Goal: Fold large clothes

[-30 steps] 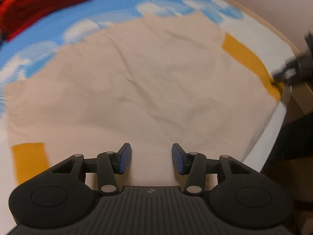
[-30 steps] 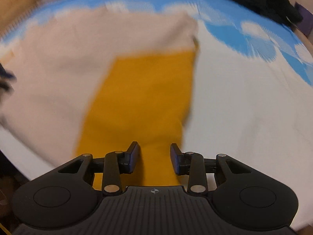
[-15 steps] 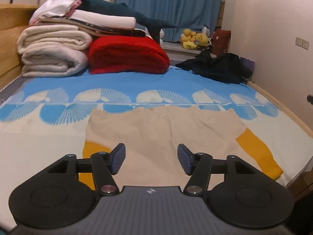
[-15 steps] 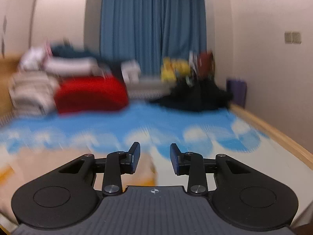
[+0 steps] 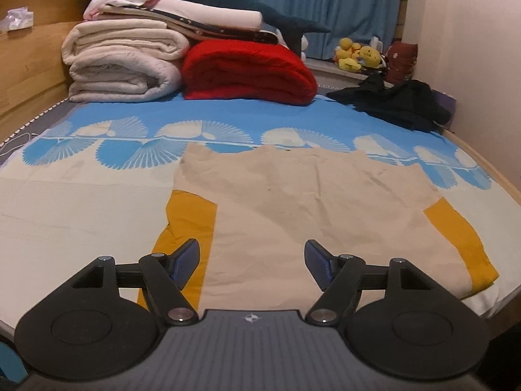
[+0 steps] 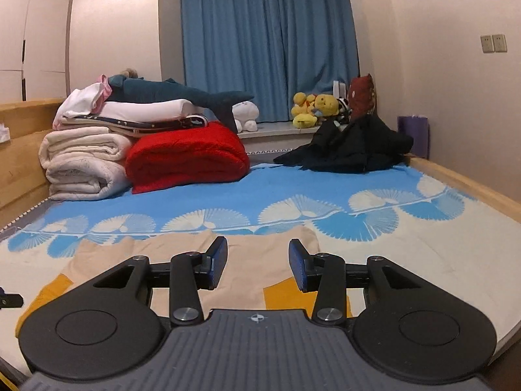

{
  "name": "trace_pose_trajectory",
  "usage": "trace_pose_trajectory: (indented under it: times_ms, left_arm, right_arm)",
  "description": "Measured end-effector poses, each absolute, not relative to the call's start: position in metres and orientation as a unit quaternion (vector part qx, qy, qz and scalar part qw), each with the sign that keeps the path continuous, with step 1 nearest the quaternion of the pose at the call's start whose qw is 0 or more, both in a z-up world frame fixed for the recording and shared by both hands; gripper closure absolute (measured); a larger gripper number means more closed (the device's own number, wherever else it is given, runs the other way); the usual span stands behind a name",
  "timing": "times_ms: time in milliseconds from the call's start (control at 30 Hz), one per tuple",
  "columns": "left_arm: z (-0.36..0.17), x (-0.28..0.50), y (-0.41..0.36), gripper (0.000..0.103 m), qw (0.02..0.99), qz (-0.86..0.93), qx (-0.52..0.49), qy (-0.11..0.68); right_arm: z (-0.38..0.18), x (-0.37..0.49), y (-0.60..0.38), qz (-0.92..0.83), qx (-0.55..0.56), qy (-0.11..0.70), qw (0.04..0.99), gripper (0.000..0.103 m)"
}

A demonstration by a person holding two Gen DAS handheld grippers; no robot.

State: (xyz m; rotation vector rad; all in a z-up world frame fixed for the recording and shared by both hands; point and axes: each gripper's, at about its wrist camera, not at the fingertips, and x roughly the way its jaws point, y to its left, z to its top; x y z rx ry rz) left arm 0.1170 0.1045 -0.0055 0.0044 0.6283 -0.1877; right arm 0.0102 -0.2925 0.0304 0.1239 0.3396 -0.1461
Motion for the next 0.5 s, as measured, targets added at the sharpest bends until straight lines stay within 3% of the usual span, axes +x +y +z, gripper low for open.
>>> trace_pose_trajectory:
  times_ms: [267, 367, 500]
  left_arm:
    - [-0.012, 0.125, 0.115, 0.027, 0.937, -0.082, -0.031, 0.339]
    - [-0.016, 0.128, 0.124, 0.034, 0.929, -0.085, -0.057, 0.356]
    - [-0.018, 0.127, 0.133, 0.05, 0.921, -0.092, -0.079, 0.37]
  right_arm:
    - [0.024, 0.018, -0.287, -0.081, 0.04, 0.171, 0.981, 0.06]
    - [0.021, 0.02, -0.284, -0.081, 0.032, 0.179, 0.98, 0.06]
    - [0.019, 0.024, -0.28, -0.078, 0.029, 0.185, 0.979, 0.06]
